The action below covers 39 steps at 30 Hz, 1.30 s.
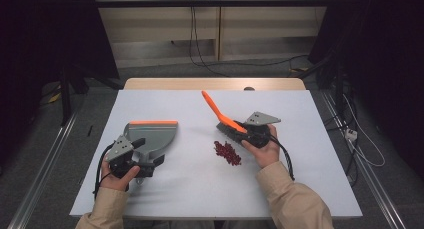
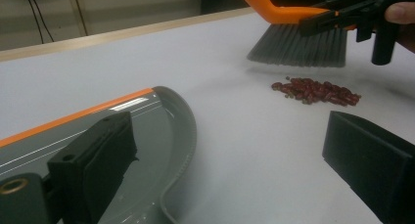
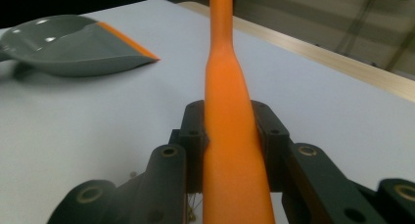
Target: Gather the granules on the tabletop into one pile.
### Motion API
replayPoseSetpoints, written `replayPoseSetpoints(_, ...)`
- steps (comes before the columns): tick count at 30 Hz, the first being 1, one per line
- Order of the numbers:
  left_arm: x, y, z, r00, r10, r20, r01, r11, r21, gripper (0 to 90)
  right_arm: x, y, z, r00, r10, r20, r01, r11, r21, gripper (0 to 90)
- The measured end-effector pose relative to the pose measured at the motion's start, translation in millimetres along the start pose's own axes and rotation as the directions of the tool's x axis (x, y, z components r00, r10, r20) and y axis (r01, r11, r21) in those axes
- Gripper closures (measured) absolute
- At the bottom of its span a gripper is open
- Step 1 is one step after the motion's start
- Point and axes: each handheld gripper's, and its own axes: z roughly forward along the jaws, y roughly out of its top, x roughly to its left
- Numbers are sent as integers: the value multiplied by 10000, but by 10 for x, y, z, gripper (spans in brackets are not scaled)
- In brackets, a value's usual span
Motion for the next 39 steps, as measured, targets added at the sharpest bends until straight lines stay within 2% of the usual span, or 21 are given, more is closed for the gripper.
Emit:
replayPoseSetpoints(2, 2, 2, -10, 10000, -47, -2, 47, 10000, 10, 51, -47, 21, 72, 9976, -490, -500, 495, 9987, 103, 713)
replayPoseSetpoints(6, 16, -1, -17, 9999, -134, -51, 134, 9999, -11, 50, -143, 31, 216, 9783, -1478, -1450, 1522, 9881, 201, 713)
replayPoseSetpoints(9, 23, -3, -21, 9998, -197, -57, 197, 9998, -17, 50, -207, 10, 293, 9614, -1845, -2041, 1891, 9819, 32, 713)
replayPoseSetpoints(11, 30, -6, -22, 9998, -180, -80, 180, 9998, -12, 50, -229, -5, 311, 9493, -1903, -2503, 1938, 9810, -106, 713)
replayPoseSetpoints(18, 43, -13, -34, 9996, -235, -153, 235, 9997, 2, 50, -164, -30, 214, 9013, -2618, -3451, 2705, 9624, -238, 713)
replayPoseSetpoints(19, 43, -14, -33, 9995, -252, -165, 253, 9997, 11, 50, -148, -33, 198, 8987, -2694, -3460, 2786, 9601, -240, 713)
replayPoseSetpoints(21, 40, -17, -24, 9994, -303, -158, 303, 9995, -2, 50, -120, -41, 168, 8865, -2824, -3667, 2934, 9556, -266, 713)
replayPoseSetpoints(22, 39, -17, -23, 9994, -298, -160, 298, 9996, -6, 50, -109, -39, 152, 8850, -2907, -3638, 3033, 9526, -234, 713)
replayPoseSetpoints(24, 37, -15, -23, 9995, -289, -150, 289, 9996, -13, 50, -96, -38, 126, 8775, -2895, -3823, 3020, 9529, -285, 713)
replayPoseSetpoints(27, 37, -16, -20, 9993, -330, -159, 330, 9995, -17, 50, -68, -41, 104, 8738, -2964, -3856, 3090, 9506, -305, 713)
replayPoseSetpoints(28, 44, -15, -22, 9996, -225, -171, 226, 9997, 51, 50, -67, -38, 102, 8763, -2977, -3787, 3101, 9502, -294, 713)
replayPoseSetpoints(32, 42, -14, -20, 9996, -221, -169, 222, 9997, 56, 50, -90, -25, 99, 8922, -2691, -3627, 2717, 9613, -451, 713)
replayPoseSetpoints(34, 44, -15, -21, 9996, -240, -165, 240, 9997, 31, 50, -100, -15, 93, 9037, -2335, -3589, 2259, 9721, -636, 713)
replayPoseSetpoints(36, 42, -15, -22, 9994, -295, -180, 295, 9996, -14, 50, -103, 3, 75, 9128, -2088, -3510, 1939, 9780, -774, 713)
replayPoseSetpoints(39, 44, -17, -25, 9996, -215, -186, 216, 9998, 40, 50, -92, 32, 30, 9217, -1448, -3600, 1203, 9887, -896, 713)
